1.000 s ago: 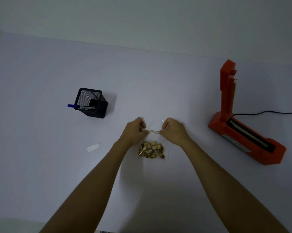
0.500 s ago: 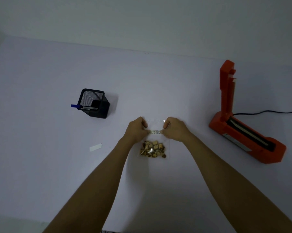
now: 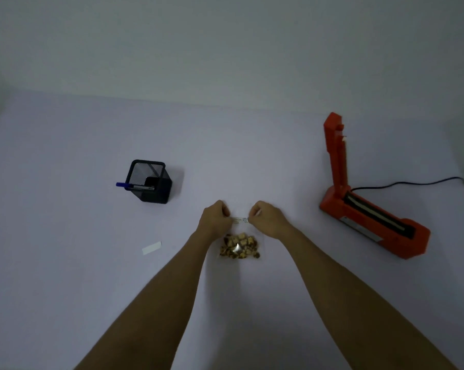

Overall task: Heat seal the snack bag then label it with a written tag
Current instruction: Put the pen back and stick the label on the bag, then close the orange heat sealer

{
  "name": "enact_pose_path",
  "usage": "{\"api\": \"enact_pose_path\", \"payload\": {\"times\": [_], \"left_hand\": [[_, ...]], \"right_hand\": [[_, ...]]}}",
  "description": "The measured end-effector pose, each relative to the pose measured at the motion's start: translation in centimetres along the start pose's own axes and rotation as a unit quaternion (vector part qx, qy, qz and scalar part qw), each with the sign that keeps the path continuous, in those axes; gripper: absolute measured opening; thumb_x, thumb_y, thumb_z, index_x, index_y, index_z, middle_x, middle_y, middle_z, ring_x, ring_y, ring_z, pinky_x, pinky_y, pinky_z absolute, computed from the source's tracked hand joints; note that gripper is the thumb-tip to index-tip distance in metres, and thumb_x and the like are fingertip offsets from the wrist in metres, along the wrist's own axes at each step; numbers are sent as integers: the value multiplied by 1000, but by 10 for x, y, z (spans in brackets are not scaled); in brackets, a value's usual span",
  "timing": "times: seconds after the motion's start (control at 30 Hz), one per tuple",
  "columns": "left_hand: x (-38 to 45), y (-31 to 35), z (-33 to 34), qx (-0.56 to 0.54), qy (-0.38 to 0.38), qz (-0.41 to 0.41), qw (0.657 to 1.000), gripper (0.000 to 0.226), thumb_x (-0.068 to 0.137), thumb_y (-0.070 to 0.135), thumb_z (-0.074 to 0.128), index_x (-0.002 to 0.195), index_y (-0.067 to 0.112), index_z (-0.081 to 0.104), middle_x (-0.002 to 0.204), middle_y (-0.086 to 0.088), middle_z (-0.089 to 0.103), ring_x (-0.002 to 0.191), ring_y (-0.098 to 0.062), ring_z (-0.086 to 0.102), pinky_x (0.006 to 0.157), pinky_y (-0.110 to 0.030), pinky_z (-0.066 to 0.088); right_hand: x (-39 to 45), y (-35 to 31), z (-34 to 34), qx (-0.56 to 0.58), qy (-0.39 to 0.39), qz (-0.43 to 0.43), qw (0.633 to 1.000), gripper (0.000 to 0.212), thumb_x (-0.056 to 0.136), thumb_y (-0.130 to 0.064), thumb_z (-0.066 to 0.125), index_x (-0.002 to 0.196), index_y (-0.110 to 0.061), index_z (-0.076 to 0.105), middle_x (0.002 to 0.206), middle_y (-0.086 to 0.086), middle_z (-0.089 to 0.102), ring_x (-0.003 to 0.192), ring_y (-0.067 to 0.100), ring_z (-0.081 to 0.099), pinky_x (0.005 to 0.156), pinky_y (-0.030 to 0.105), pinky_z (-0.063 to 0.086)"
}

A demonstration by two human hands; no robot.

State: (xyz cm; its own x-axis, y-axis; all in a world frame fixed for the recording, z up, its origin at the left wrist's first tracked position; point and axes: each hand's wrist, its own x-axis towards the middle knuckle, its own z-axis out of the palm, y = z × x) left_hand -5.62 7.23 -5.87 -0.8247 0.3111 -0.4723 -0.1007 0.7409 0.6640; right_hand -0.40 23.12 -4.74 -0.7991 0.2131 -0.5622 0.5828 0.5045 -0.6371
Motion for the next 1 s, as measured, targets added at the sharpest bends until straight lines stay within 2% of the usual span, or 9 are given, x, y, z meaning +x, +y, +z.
{"api": "enact_pose_path", "payload": {"times": [0.17,0.3,0.47,0.7,0.77,0.83,0.9,0.93,1.0], "left_hand": [[-27,7,-12,-8,24,37,999,1,88,11,52,87,11,53,77,-1,57,75,-19,54,58,-22,40],[-55,-7,-21,36,28,36,998,7,89,16,54,95,13,55,90,-4,60,82,-18,54,71,-28,44],[-83,-26,-21,29,4,18,999,30,89,22,58,117,10,55,115,-10,59,102,-22,56,80,-26,42],[-111,-33,-7,-22,-12,2,1000,46,91,22,58,132,6,46,125,-14,56,111,-25,55,85,-24,39],[-111,-32,-1,-31,-11,-5,999,41,92,22,57,129,7,48,118,-10,59,107,-23,55,84,-23,38],[-108,-32,5,-43,0,-3,999,15,92,20,56,107,20,57,96,3,58,96,-19,53,79,-22,37],[-95,-29,11,-57,15,1,998,13,92,16,56,88,28,53,83,9,52,91,-17,51,69,-19,38],[-98,-29,10,-61,18,1,998,11,91,14,57,94,24,57,87,6,56,92,-18,54,69,-16,40],[-88,-29,10,-68,43,0,997,24,91,12,58,115,13,60,106,-7,64,101,-23,59,83,-19,45]], "right_hand": [[-41,1,13,57,111,-11,992,3,87,-16,61,87,-18,58,80,0,63,67,13,56,53,20,44],[-75,15,21,47,133,-6,990,15,82,-14,68,88,-21,56,87,5,62,70,13,56,56,21,45],[-106,24,30,56,170,2,984,49,73,-24,80,115,-20,56,112,4,52,102,19,54,84,30,49],[-124,34,49,111,130,47,984,96,67,-22,85,147,-13,32,145,12,39,130,26,44,107,41,41],[-119,37,53,136,123,62,981,96,70,-19,84,147,-10,30,145,14,40,128,26,46,106,39,42],[-114,36,55,148,125,64,979,89,72,-17,82,146,-7,33,140,14,45,117,23,52,97,31,46],[-98,39,53,142,127,61,980,80,74,-16,81,142,-4,39,131,14,50,106,18,54,88,25,46],[-98,36,54,140,126,54,981,76,75,-15,80,140,-4,42,128,14,51,103,17,53,87,24,46],[-85,32,51,138,131,43,981,70,76,-12,79,136,-3,46,122,13,53,100,18,55,86,25,48]]}}
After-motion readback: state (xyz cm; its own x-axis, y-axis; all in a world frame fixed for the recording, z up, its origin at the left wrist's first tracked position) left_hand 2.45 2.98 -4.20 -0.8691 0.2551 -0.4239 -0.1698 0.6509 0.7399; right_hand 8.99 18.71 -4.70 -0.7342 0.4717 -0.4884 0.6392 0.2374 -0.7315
